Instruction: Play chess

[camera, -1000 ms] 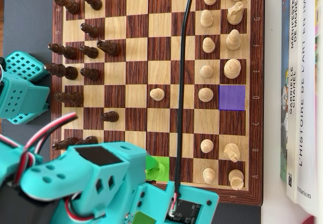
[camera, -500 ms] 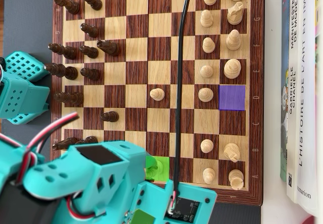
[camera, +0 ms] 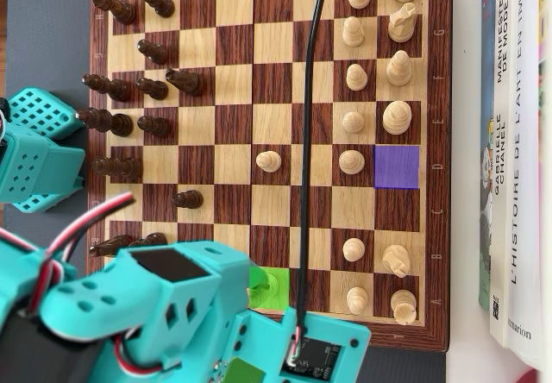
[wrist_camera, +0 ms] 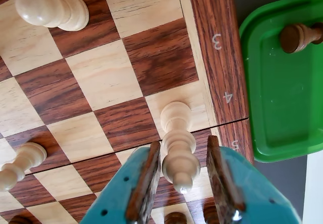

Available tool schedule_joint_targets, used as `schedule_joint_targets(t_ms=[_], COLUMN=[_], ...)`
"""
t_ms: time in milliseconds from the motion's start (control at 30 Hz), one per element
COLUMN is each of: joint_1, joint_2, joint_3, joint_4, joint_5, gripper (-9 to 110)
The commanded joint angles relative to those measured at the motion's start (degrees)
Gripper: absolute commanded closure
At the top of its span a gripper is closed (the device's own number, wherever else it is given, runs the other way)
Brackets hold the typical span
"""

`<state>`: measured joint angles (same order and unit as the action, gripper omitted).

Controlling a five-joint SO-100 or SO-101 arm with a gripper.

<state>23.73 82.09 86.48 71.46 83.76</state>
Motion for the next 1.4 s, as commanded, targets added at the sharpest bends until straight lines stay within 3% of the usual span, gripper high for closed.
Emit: schedule_joint_targets(t_ms=[0,467,1033,1367], joint_1=[0.6,0.4,-1.1,-5.8], joint_2=[2.5,3.3,18.5,42.2], joint_3=[-0.8,-2.5,-1.1,22.4], joint_4=[-0.5,-2.5,-2.4,-12.2], joint_5=[-0.4,-0.4,0.1,0.4], gripper=[87,83,83,83])
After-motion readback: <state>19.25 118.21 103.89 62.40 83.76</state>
